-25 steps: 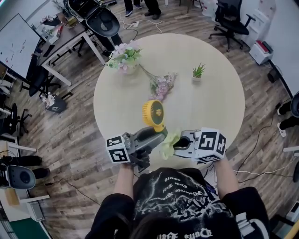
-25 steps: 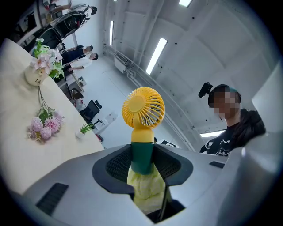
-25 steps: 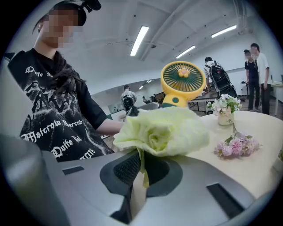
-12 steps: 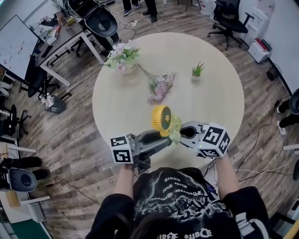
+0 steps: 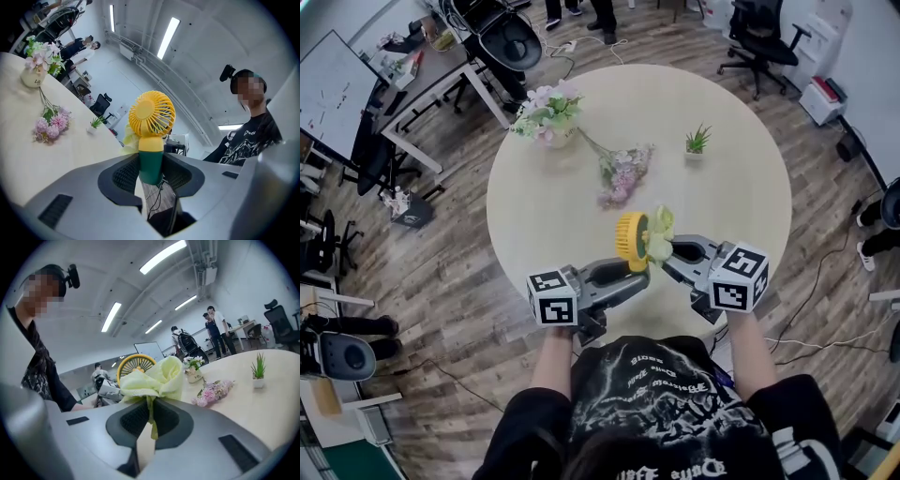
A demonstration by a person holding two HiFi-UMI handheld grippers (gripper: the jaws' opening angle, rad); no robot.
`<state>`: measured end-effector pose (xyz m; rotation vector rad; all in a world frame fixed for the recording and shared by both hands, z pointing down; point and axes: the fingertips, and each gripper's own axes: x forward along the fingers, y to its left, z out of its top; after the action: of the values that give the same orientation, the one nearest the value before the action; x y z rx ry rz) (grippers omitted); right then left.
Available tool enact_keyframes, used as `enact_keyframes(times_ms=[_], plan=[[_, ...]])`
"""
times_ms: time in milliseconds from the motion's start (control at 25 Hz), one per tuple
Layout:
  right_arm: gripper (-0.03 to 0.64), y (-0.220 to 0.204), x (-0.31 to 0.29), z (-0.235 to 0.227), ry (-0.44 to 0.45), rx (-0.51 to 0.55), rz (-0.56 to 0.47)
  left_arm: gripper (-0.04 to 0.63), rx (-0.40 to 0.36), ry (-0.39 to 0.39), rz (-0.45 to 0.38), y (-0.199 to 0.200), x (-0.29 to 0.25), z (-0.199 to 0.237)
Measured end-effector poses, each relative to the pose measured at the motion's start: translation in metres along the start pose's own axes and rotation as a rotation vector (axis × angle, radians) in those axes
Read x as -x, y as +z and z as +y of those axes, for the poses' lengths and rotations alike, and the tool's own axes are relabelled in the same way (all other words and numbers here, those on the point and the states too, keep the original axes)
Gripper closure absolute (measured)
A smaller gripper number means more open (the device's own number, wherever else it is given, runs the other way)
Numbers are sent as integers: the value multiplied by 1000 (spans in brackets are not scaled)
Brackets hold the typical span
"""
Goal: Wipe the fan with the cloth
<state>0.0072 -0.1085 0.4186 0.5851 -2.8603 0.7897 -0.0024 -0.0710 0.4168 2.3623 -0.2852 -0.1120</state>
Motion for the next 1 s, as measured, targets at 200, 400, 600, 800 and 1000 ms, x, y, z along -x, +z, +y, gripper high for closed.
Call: enact_keyframes(times_ms=[200, 400, 600, 800, 1000], plan=[[594, 27, 14, -1, 50, -137, -197, 422, -2, 76, 48, -18, 4, 17], [594, 29, 22, -5, -11, -80, -211, 422, 32, 152, 9, -23, 11, 32], [594, 9, 35, -23, -159, -49, -183, 422, 24, 454, 59, -33, 35, 79], [594, -10, 53, -34, -230, -91, -177, 422, -25, 688, 228, -54, 50, 114], [593, -26, 73, -41, -281, -146, -197, 422, -91, 846, 371, -70, 55, 140]])
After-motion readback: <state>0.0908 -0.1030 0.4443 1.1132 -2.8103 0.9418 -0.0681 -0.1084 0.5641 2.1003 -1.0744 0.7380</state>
